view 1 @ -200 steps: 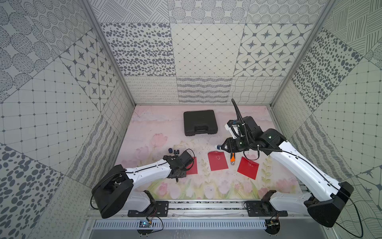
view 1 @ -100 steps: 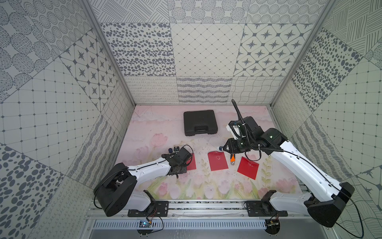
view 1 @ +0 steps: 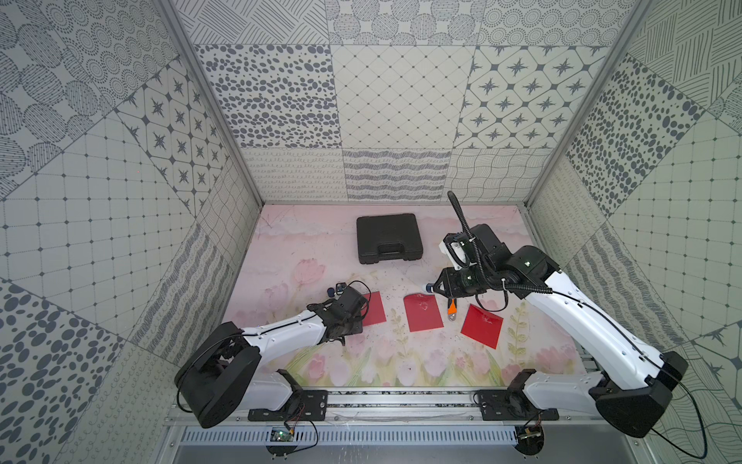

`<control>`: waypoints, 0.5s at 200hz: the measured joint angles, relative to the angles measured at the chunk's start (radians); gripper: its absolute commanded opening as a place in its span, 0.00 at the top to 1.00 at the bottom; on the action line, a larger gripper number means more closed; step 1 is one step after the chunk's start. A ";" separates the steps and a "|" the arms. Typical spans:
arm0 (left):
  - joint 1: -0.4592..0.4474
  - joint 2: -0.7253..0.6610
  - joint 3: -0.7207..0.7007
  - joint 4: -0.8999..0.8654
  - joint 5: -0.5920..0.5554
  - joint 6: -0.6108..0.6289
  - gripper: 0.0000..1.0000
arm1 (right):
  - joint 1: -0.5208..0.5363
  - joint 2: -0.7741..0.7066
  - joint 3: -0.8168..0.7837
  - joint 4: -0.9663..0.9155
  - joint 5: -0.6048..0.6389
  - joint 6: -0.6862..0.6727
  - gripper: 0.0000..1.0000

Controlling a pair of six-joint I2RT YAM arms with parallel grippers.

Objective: Seal the envelope with a glue stick
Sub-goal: Pick up the envelope from the center of the board.

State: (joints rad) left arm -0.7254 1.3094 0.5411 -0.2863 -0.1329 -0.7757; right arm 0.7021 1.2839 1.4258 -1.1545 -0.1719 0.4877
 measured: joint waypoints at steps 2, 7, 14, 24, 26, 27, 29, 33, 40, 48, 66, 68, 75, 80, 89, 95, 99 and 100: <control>0.000 -0.002 -0.001 0.000 0.002 0.000 0.98 | 0.001 0.002 0.002 -0.001 0.001 0.000 1.00; -0.001 -0.012 -0.007 -0.005 0.015 0.000 0.99 | 0.008 0.008 0.008 -0.006 0.004 0.000 1.00; -0.003 -0.023 -0.013 -0.009 0.026 0.000 0.99 | 0.018 0.018 0.018 -0.014 0.011 0.000 1.00; -0.010 -0.043 -0.023 -0.018 0.044 -0.002 0.99 | 0.032 0.034 0.031 -0.025 0.021 0.000 1.00; -0.013 -0.048 -0.026 -0.019 0.049 -0.003 1.00 | 0.036 0.038 0.033 -0.028 0.022 0.000 1.00; -0.014 -0.051 -0.027 -0.020 0.050 -0.003 1.00 | 0.037 0.039 0.034 -0.029 0.023 0.000 1.00; -0.015 -0.053 -0.028 -0.021 0.052 -0.003 1.00 | 0.040 0.043 0.037 -0.031 0.026 0.000 1.00; -0.021 -0.063 -0.032 -0.023 0.063 -0.004 1.00 | 0.047 0.049 0.042 -0.035 0.027 0.000 1.00; -0.031 -0.077 -0.039 -0.029 0.076 -0.008 1.00 | 0.060 0.063 0.052 -0.044 0.032 0.000 1.00; -0.042 -0.090 -0.046 -0.033 0.089 -0.010 1.00 | 0.075 0.079 0.064 -0.056 0.040 0.001 1.00; -0.080 -0.121 -0.069 -0.035 0.128 -0.020 1.00 | 0.117 0.122 0.097 -0.086 0.051 0.003 1.00; -0.082 -0.123 -0.071 -0.035 0.130 -0.021 1.00 | 0.122 0.127 0.101 -0.091 0.054 0.003 1.00; -0.098 -0.130 -0.081 -0.031 0.146 -0.026 1.00 | 0.140 0.146 0.116 -0.104 0.058 0.003 1.00; -0.110 -0.135 -0.090 -0.027 0.158 -0.028 1.00 | 0.154 0.162 0.127 -0.115 0.061 0.003 1.00; -0.126 -0.142 -0.102 -0.012 0.172 -0.034 1.00 | 0.177 0.189 0.146 -0.131 0.068 0.003 1.00; -0.135 -0.145 -0.111 0.005 0.182 -0.036 1.00 | 0.195 0.208 0.157 -0.141 0.070 0.003 1.00; -0.141 -0.147 -0.118 0.018 0.189 -0.038 1.00 | 0.204 0.218 0.162 -0.147 0.070 0.003 1.00; -0.143 -0.148 -0.119 0.022 0.191 -0.039 1.00 | 0.208 0.222 0.165 -0.150 0.071 0.004 1.00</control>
State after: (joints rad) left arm -0.8684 1.1618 0.4217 -0.2646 0.0582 -0.8146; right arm 0.9100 1.5059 1.5906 -1.3041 -0.1013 0.4915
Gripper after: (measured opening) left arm 0.057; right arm 0.279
